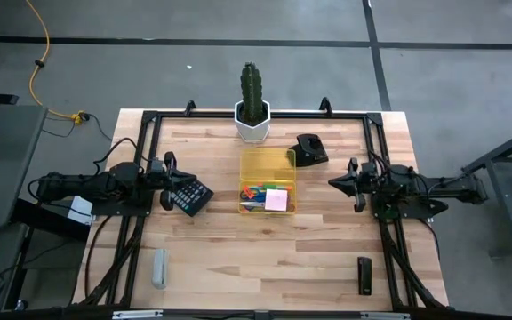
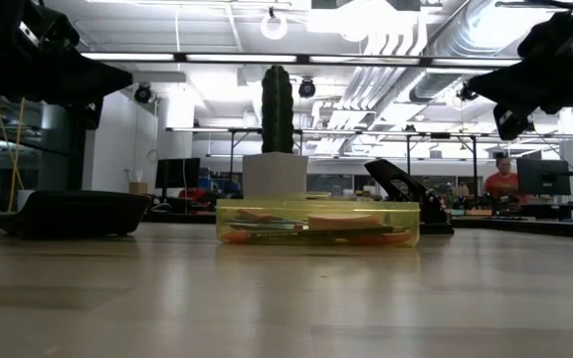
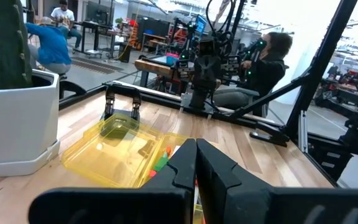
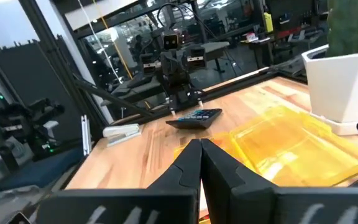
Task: Pack school essentials
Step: Return to Home Position
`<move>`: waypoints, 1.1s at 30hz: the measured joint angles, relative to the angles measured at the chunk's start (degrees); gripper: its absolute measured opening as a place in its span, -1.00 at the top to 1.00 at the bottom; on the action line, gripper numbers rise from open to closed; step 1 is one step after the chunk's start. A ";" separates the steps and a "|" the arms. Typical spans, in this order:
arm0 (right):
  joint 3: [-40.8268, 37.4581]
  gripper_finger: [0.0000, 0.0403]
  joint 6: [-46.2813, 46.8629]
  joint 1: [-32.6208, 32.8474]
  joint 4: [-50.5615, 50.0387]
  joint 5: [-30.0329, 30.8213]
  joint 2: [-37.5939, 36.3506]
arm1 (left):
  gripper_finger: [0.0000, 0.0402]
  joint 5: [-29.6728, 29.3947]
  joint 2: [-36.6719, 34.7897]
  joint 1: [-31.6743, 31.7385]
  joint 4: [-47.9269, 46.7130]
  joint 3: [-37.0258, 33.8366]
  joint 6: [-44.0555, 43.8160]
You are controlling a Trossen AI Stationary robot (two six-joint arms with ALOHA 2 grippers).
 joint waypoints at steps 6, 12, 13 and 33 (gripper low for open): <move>0.00 1.00 3.08 0.00 -0.04 -0.10 0.02 | 1.00 0.00 0.00 0.00 0.00 0.00 -0.06; 0.00 1.00 2.76 0.00 -0.07 -0.09 0.02 | 1.00 0.00 0.00 0.00 0.00 0.00 0.02; 0.00 1.00 2.73 0.00 -0.07 -0.09 0.02 | 1.00 0.02 0.00 0.00 0.00 0.00 -0.06; 0.00 1.00 2.75 0.00 -0.11 -0.09 0.04 | 1.00 0.02 0.00 0.00 0.00 0.00 -0.03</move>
